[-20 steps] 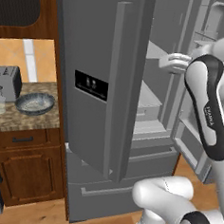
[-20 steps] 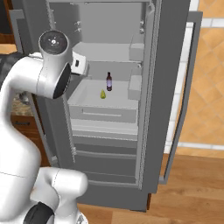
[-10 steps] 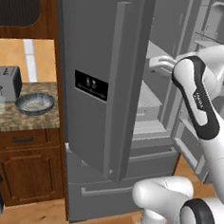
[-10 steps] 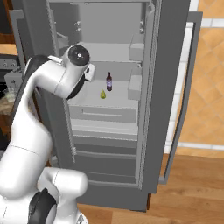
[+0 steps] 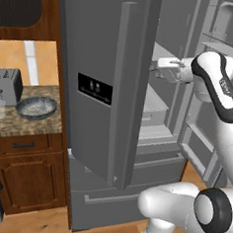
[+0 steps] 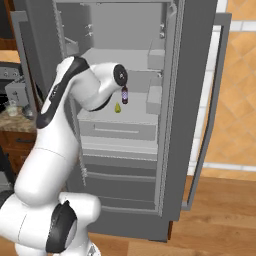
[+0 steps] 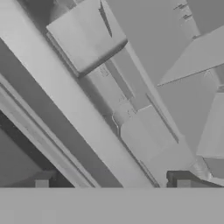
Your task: Grab a lemon wedge from the fridge and one ice cube from the ice bowl, and put them in the glass of lemonade.
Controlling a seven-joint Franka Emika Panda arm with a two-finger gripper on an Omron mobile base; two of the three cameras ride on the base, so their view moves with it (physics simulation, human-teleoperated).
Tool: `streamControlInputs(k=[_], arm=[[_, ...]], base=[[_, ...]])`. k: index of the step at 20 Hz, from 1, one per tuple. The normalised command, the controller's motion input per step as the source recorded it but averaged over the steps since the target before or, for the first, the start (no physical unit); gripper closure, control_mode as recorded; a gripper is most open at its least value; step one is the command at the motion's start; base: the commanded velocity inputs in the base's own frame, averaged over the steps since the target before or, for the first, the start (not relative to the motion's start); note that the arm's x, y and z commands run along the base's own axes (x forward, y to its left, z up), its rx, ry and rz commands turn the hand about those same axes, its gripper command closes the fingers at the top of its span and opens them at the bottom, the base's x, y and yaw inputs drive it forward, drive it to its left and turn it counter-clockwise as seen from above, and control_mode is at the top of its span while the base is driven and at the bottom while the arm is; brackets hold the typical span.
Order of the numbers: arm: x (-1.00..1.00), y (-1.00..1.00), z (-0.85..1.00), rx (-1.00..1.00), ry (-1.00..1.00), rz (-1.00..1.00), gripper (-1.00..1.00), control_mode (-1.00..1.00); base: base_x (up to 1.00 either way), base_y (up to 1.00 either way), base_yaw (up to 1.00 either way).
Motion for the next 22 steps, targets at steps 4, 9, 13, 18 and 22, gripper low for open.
streamControlInputs(k=[4,9,13,18,22], arm=[[0.16,0.32,0.02,0.0,0.0,0.23,-1.0,-1.0],[0.04,0.55,0.0,0.02,-0.01,0.28,-1.0,-1.0],[-0.01,0.77,0.0,0.01,-0.01,0.33,-1.0,-1.0],[-0.16,0.98,0.0,0.0,-0.13,0.24,-1.0,-1.0],[-0.31,0.99,0.0,0.0,-0.31,0.16,-1.0,-1.0]], base=[[0.0,0.0,0.0],[0.0,0.0,0.0],[0.0,0.0,0.0],[0.0,0.0,0.0],[0.0,0.0,0.0]])
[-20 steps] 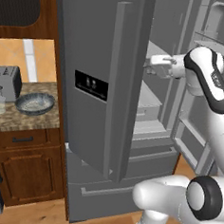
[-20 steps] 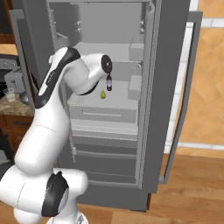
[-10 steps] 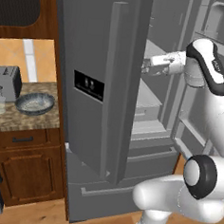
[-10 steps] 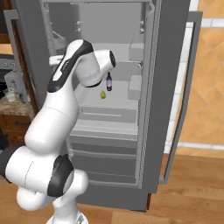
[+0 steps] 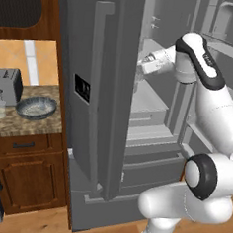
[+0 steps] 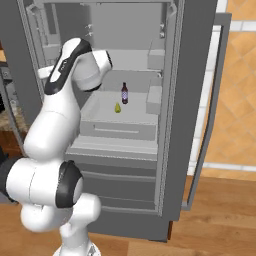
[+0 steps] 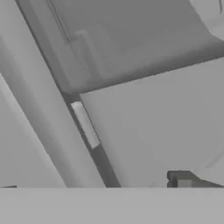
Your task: Grab a lemon wedge from the fridge and one ice cube from the ice bowl, and put them in the glass of lemonade.
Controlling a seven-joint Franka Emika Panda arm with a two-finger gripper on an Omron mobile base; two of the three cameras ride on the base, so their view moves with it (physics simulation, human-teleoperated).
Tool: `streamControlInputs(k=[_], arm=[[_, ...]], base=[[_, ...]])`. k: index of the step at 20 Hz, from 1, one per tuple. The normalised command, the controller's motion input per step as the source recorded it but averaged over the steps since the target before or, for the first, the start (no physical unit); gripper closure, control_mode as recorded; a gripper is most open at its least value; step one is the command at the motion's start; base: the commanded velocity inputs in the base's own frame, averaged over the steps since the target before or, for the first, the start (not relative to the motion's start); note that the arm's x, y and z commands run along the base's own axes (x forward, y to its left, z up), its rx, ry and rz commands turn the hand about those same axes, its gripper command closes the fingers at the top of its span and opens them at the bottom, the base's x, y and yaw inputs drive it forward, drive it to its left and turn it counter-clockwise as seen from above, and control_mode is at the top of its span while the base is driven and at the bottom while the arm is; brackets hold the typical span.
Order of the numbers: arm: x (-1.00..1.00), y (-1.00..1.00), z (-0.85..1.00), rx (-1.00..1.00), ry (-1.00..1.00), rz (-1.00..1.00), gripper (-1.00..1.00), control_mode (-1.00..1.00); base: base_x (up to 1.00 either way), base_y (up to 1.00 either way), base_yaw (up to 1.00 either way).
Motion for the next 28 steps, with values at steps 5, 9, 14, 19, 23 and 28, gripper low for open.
streamControlInputs(k=[5,9,14,19,23,28], arm=[[-0.38,0.99,0.03,0.0,-0.23,0.1,-1.0,-1.0],[-0.48,0.8,0.14,0.0,-0.24,0.0,-1.0,-1.0],[-0.16,0.27,0.28,0.0,-0.09,-0.11,-1.0,-1.0],[-0.04,0.3,0.15,0.0,-0.05,-0.19,-1.0,-1.0],[-0.26,0.06,0.01,0.0,-0.01,-0.19,-1.0,-1.0],[-0.65,-0.63,0.1,0.03,0.01,-0.18,-1.0,-1.0]], base=[[0.0,0.0,0.0],[0.0,0.0,0.0],[0.0,0.0,0.0],[0.0,0.0,0.0],[0.0,0.0,0.0],[0.0,0.0,0.0]])
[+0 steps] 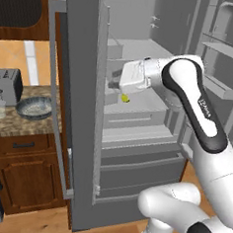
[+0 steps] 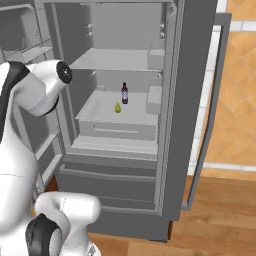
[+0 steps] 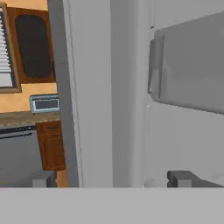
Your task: Grab a lemon wedge from the fridge and one ice cube from the ice bowl, and put them in the glass of lemonade.
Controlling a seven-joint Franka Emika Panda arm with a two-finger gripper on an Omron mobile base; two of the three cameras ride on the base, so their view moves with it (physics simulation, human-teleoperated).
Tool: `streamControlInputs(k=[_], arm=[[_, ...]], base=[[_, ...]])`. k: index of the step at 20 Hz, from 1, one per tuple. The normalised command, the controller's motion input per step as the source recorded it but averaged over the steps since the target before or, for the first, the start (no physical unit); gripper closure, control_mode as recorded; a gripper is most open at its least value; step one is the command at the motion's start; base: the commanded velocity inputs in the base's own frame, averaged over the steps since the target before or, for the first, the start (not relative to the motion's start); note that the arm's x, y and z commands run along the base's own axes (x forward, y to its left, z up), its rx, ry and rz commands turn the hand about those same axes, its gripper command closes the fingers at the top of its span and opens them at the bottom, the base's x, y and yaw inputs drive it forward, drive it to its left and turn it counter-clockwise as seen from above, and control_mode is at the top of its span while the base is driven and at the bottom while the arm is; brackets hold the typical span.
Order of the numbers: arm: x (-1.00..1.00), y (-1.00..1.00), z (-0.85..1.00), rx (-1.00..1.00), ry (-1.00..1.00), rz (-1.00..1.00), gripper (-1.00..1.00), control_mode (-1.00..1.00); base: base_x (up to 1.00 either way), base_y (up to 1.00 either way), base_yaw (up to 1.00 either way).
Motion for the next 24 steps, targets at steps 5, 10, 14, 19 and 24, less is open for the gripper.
streamControlInputs(k=[5,10,14,19,24], arm=[[-0.54,-0.91,0.39,0.0,0.16,-0.2,-1.0,-1.0],[-0.26,-0.93,0.11,0.0,0.23,-0.29,-1.0,-1.0],[-0.06,-0.81,0.04,-0.06,0.27,-0.32,-1.0,-1.0],[0.04,-0.57,-0.02,-0.27,0.36,-0.33,-1.0,-1.0],[0.25,-0.31,-0.17,-0.45,0.33,-0.31,-1.0,-1.0]], base=[[0.0,0.0,0.0],[0.0,0.0,0.0],[0.0,0.0,0.0],[0.0,0.0,0.0],[0.0,0.0,0.0]])
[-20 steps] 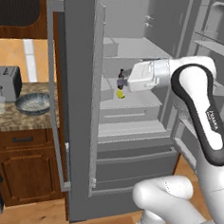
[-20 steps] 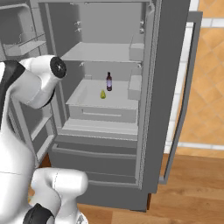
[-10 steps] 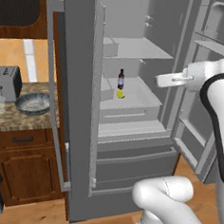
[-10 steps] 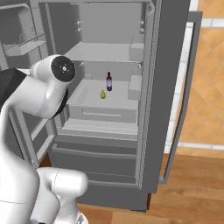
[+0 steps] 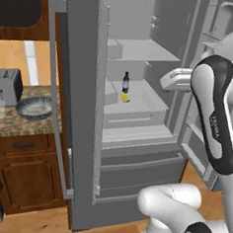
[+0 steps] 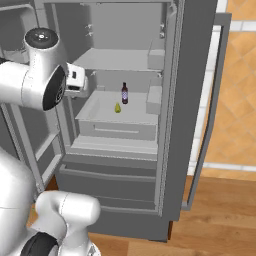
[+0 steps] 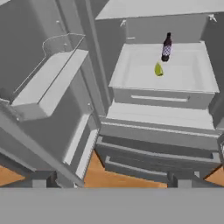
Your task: Grab a lemon wedge from the fridge and one ice cube from the ice bowl, and put them in the glass of lemonade.
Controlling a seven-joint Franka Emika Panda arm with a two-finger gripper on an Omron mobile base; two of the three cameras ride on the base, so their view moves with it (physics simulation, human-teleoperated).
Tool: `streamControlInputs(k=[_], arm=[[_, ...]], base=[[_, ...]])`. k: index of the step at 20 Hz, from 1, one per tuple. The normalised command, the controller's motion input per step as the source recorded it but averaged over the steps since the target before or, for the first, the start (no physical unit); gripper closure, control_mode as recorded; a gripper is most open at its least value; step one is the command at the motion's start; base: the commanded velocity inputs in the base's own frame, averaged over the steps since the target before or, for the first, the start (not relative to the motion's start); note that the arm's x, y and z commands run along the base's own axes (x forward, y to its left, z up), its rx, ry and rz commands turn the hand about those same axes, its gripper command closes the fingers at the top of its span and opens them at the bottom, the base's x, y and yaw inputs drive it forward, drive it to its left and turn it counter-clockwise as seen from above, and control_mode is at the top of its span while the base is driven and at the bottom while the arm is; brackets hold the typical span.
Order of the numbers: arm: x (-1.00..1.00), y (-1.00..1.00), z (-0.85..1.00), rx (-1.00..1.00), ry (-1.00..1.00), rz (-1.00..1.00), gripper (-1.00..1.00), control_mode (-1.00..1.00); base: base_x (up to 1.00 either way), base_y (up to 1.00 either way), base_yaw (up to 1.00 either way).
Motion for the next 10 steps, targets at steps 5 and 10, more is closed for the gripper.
streamControlInputs(k=[5,10], arm=[[0.36,-0.03,-0.57,-0.42,0.29,-0.23,-1.0,-1.0],[0.03,-0.09,-0.79,-0.08,0.01,-0.14,-1.0,-1.0]], base=[[0.0,0.0,0.0],[0.0,0.0,0.0]])
